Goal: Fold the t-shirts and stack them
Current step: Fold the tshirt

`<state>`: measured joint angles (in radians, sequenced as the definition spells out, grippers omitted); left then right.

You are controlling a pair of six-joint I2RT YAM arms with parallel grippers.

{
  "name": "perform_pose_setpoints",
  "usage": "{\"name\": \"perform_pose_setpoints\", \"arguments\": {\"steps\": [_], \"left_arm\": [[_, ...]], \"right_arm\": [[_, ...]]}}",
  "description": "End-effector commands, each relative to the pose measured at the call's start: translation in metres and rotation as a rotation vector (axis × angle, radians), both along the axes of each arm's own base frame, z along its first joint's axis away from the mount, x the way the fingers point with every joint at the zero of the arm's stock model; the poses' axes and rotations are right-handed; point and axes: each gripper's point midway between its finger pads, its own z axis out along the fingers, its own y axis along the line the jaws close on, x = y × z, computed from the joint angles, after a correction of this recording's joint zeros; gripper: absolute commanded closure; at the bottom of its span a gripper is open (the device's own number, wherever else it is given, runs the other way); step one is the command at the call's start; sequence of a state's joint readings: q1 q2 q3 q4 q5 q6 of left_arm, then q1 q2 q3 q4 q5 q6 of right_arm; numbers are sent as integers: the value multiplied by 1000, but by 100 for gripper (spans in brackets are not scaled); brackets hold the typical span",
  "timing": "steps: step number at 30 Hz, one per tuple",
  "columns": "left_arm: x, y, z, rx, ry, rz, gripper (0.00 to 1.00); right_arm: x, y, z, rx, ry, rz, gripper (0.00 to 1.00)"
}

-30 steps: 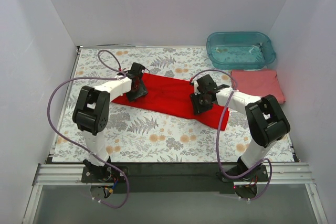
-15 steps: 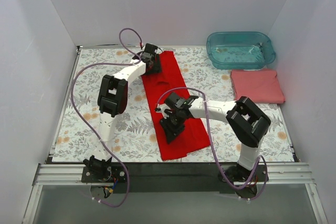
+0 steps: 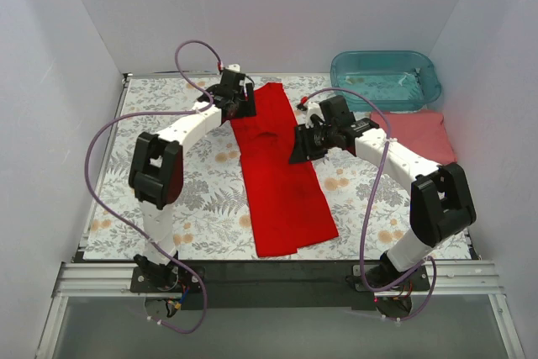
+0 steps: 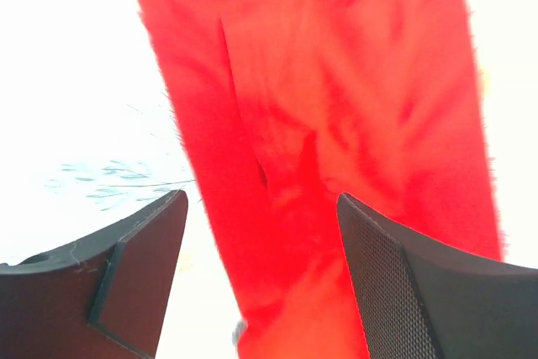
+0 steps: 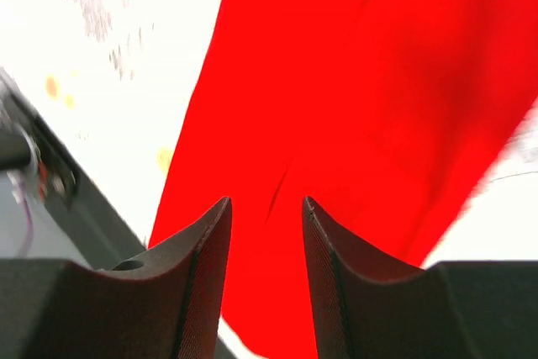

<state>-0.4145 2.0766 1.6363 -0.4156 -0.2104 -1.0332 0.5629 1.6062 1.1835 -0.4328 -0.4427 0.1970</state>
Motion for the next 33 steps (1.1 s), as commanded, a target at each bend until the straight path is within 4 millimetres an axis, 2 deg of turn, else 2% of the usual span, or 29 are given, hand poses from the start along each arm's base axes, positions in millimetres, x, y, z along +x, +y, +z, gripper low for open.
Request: {"name": "perform_pose_setpoints", "arguments": {"steps": [1, 2, 3, 4, 6, 7, 8, 9, 10, 11, 12, 13, 14, 15, 16, 17, 18, 19, 21, 22, 25, 26, 29, 33], "left_arm": [[2, 19, 116, -51, -250, 86, 29], [-2, 24, 124, -48, -265, 101, 29], [-9, 28, 144, -69, -299, 113, 29], [-18, 33, 140, -63, -284, 127, 29], [-34, 36, 143, -95, -273, 140, 29], [-46, 38, 158, -128, -294, 139, 30], [-61, 41, 143, -135, -258, 134, 29], [-72, 39, 141, -163, -244, 118, 29], [-85, 42, 157, -204, -273, 120, 29], [-101, 47, 135, -192, -229, 118, 29], [-111, 47, 132, -210, -214, 107, 29], [-126, 49, 140, -247, -226, 106, 29], [-136, 50, 134, -262, -209, 108, 29], [-152, 51, 114, -267, -159, 101, 29], [-165, 47, 107, -298, -121, 75, 29], [-177, 44, 108, -343, -111, 70, 29], [-191, 44, 87, -342, -55, 62, 29], [-202, 41, 79, -363, -9, 44, 29], [-217, 42, 71, -382, 23, 50, 29], [-226, 43, 60, -382, 58, 43, 29], [-235, 48, 54, -373, 57, 44, 29], [-231, 56, 54, -341, 32, 76, 29], [-226, 58, 54, -320, 13, 70, 29], [-219, 54, 50, -317, 27, 68, 29]], "right_arm": [[36, 6, 26, 151, -45, -46, 55], [41, 10, 31, 177, -47, -35, 56], [48, 13, 33, 186, -54, -40, 57], [55, 17, 27, 188, -44, -52, 58], [75, 28, 36, 241, -96, -66, 62], [83, 32, 29, 254, -76, -86, 64], [97, 39, 38, 291, -121, -88, 66], [104, 42, 39, 308, -129, -95, 67], [112, 47, 31, 323, -102, -116, 71], [118, 51, 32, 344, -105, -121, 72], [131, 57, 42, 388, -143, -129, 74], [140, 59, 33, 393, -132, -148, 75], [147, 63, 33, 407, -126, -163, 75], [159, 69, 45, 434, -160, -162, 75], [167, 73, 29, 426, -137, -171, 75], [173, 77, 25, 431, -128, -172, 72], [179, 81, 24, 439, -117, -176, 71], [190, 88, 12, 441, -99, -176, 71], [194, 96, -1, 456, -44, -170, 71], [196, 100, -19, 449, -10, -170, 71], [188, 106, -54, 428, 62, -156, 71], [182, 108, -62, 423, 80, -143, 71], [169, 114, -79, 414, 111, -106, 71], [173, 113, -91, 402, 118, -131, 71]]}}
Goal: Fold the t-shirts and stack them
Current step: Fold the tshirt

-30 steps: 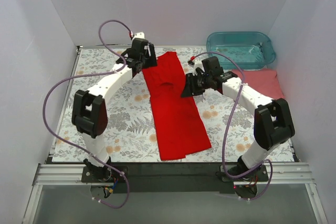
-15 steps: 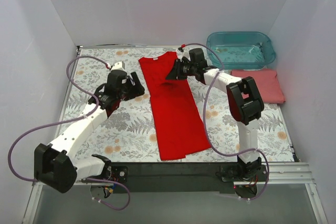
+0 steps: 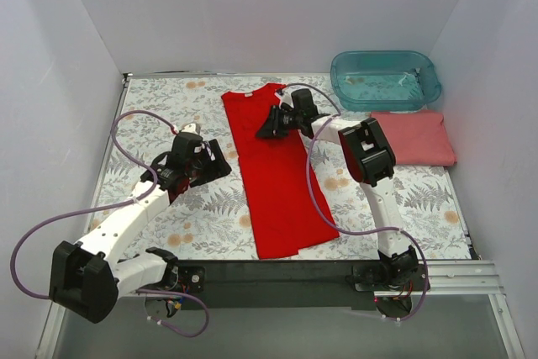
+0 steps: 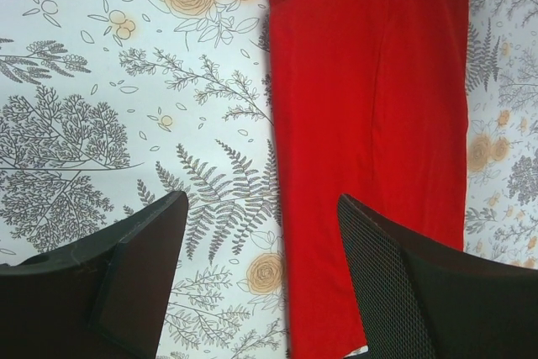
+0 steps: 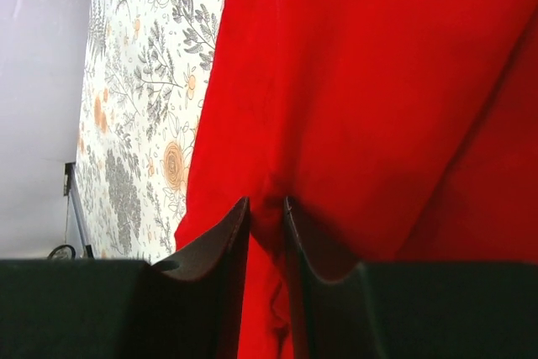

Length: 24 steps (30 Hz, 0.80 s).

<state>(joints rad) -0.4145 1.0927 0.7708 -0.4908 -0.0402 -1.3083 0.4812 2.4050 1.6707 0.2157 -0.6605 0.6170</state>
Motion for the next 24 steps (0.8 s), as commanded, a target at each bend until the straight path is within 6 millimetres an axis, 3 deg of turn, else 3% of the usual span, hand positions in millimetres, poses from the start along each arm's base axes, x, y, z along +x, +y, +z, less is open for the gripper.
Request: {"name": "perform_pose_setpoints", "arguments": {"steps": [1, 8, 12, 13, 18, 21, 24], "left_arm": [[10, -4, 4, 3, -14, -3, 29], [9, -8, -5, -5, 19, -6, 29], [6, -5, -14, 13, 43, -1, 29], [6, -5, -16, 16, 48, -4, 29], [5, -10, -20, 7, 76, -26, 27], [3, -15, -17, -17, 83, -46, 27], [-3, -17, -21, -23, 97, -73, 27]], "right_arm": [[-1, 6, -10, 2, 1, 9, 71], [42, -26, -58, -46, 96, -206, 70], [73, -37, -52, 5, 101, -278, 68], [85, -38, -43, 27, 82, -287, 67], [108, -36, -5, 87, 7, -278, 64], [109, -33, 25, 125, -27, -248, 61], [98, -33, 76, 152, -103, -210, 56]]}}
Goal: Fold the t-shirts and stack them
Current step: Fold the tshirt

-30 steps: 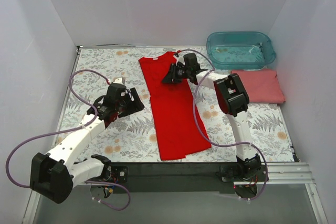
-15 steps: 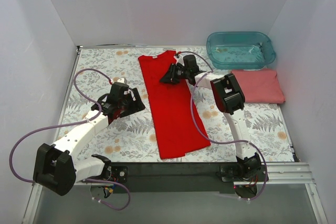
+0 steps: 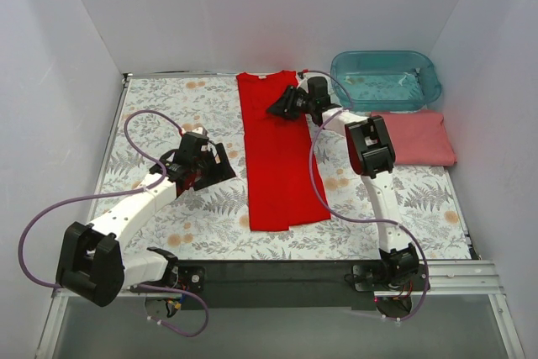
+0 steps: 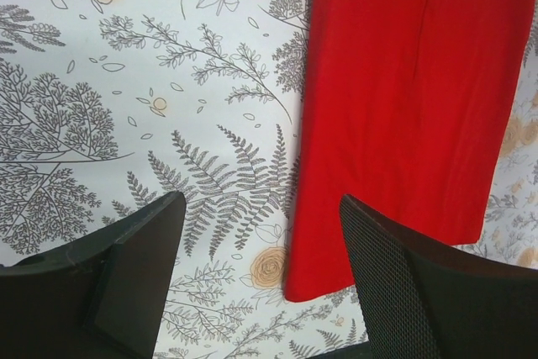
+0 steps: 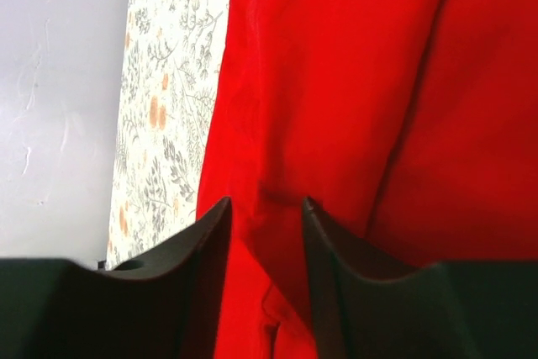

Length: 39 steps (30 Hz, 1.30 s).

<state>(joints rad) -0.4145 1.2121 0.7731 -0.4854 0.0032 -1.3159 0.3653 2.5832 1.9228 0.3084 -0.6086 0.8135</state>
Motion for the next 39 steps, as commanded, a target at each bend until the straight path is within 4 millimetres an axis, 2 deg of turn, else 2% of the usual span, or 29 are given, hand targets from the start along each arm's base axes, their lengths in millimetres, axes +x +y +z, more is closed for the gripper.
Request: {"name": "perform_pose_setpoints", "arguments": {"steps": [1, 4, 5, 6, 7, 8, 9, 11, 12, 13, 14, 15, 17, 18, 19, 20, 22, 23, 25, 28, 33, 39], "left_arm": [[-4, -10, 10, -43, -15, -52, 27], [-14, -15, 11, -83, 2, -72, 27], [-16, -16, 13, -100, 4, -66, 27], [-21, -15, 11, -104, 22, -67, 27], [-25, -17, 9, -110, 41, -73, 27], [-28, -17, 9, -116, 56, -72, 27], [-36, -17, 6, -111, 91, -76, 27], [-46, -21, 5, -119, 133, -94, 27], [-53, -21, 2, -119, 169, -95, 27], [-61, -27, 2, -131, 196, -113, 27], [-67, -30, 0, -137, 219, -122, 27], [-74, -32, -2, -148, 250, -114, 28], [-89, -42, -6, -170, 303, -139, 30], [-94, -46, -7, -185, 330, -131, 31], [-102, -51, -11, -181, 357, -150, 32], [-104, -53, -13, -179, 368, -152, 33], [-109, -59, -17, -164, 388, -161, 34], [-109, -61, -18, -156, 392, -165, 35], [-111, -63, -21, -142, 404, -171, 37], [-111, -66, -29, -109, 431, -179, 38], [-107, -67, -39, -55, 453, -170, 39], [-110, -70, -49, -33, 481, -181, 41]], "right_arm": [[-6, -1, 78, 25, -129, 23, 52], [-34, -9, 113, 15, -182, 63, 45], [-43, -13, 115, -1, -185, 68, 44], [-57, -20, 102, -44, -175, 81, 44], [-71, -28, 119, -68, -181, 81, 43], [-79, -35, 117, -101, -171, 70, 43], [-98, -46, 117, -146, -181, 80, 43], [-126, -67, 101, -250, -106, 75, 43], [-141, -77, 114, -282, -122, 67, 43], [-170, -93, 86, -361, -48, 94, 44], [-182, -106, 77, -415, -28, 77, 44], [-198, -117, 84, -444, -33, 71, 45], [-241, -148, 51, -581, 75, 101, 46], [-253, -157, 56, -609, 69, 102, 46], [-268, -166, 49, -642, 98, 112, 47], [-295, -182, 30, -702, 175, 133, 48], [-319, -192, 26, -718, 200, 146, 50], [-339, -198, 13, -723, 247, 162, 51], [-351, -197, 13, -700, 246, 170, 53], [-365, -199, 1, -698, 285, 195, 53], [-366, -199, -13, -703, 309, 198, 55], [-369, -193, -29, -669, 330, 219, 60]]}}
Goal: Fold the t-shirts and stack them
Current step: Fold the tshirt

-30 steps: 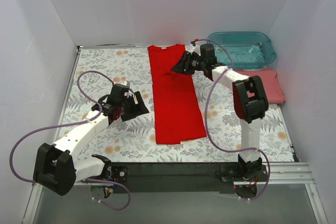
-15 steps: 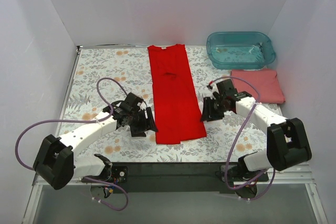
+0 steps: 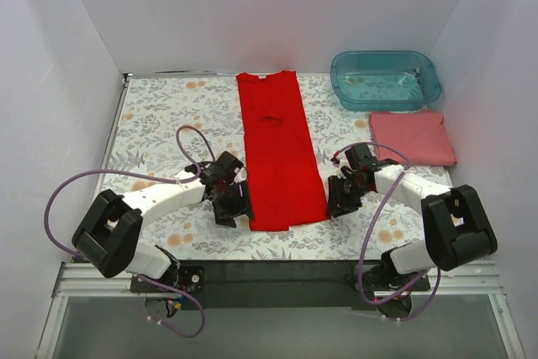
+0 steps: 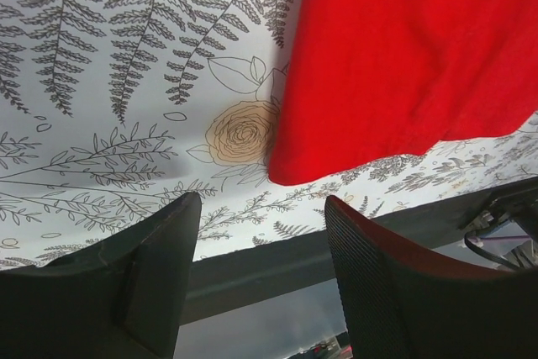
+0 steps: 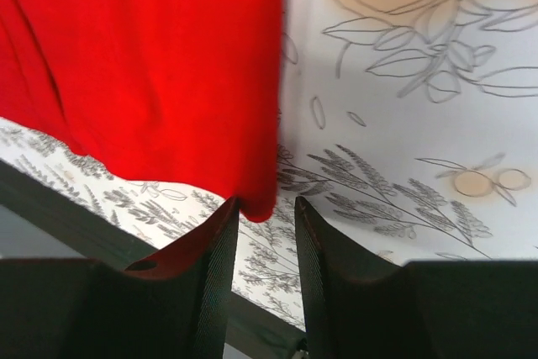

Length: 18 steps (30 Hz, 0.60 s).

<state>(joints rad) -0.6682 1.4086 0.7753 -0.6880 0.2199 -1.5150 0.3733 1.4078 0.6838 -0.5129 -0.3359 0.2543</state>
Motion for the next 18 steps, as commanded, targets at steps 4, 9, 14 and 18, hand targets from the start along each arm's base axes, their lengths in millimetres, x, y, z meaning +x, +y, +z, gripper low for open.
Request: {"name": "perform_pose_setpoints", "arguments": {"steps": [4, 9, 14, 18], "left_arm": [[6, -9, 5, -3, -18, -16, 43], [5, -12, 2, 1, -12, -34, 44], [3, -14, 0, -2, -6, -41, 48], [0, -16, -3, 6, 9, -53, 53]], "right_arm": [[-6, 6, -13, 35, 22, 28, 61], [-10, 7, -19, 45, 54, 35, 65], [-13, 4, -19, 33, 49, 31, 82], [-12, 4, -18, 31, 43, 28, 99]]}}
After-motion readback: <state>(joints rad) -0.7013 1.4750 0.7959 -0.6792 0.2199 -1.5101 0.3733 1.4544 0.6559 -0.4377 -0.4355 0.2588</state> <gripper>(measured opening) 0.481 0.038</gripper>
